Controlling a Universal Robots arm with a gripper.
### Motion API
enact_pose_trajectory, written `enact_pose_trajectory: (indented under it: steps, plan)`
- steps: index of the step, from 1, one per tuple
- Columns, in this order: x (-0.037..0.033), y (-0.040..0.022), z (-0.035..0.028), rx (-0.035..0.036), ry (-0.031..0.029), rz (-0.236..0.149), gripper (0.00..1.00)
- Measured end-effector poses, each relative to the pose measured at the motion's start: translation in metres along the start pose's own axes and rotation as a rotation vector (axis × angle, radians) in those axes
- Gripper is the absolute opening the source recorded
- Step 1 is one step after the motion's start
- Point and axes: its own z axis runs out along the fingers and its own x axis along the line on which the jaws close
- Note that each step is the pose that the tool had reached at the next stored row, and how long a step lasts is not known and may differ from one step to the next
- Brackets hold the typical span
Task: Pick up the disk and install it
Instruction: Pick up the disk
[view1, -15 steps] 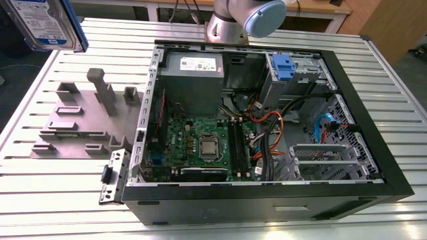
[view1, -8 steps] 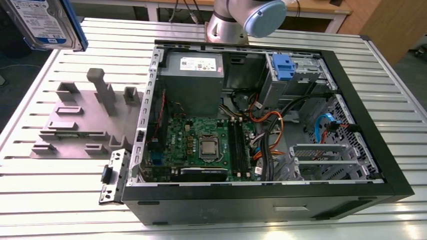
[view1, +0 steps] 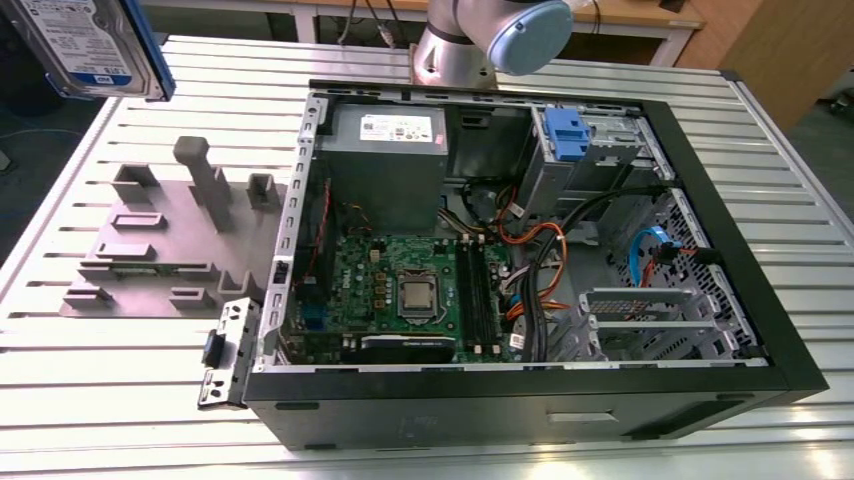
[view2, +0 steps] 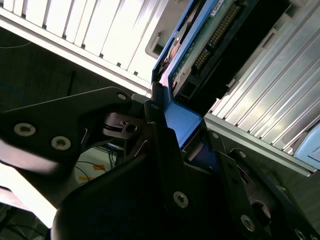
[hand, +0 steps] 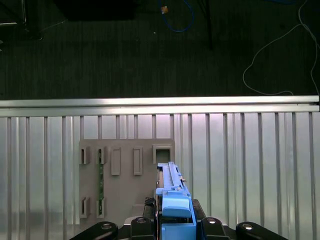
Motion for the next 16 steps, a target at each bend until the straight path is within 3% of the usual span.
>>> enact_pose_trajectory:
  steps: [16]
  plan:
    - [-0.0002,0.0002,-0.0048,0.0,0.0,0.0,0.36]
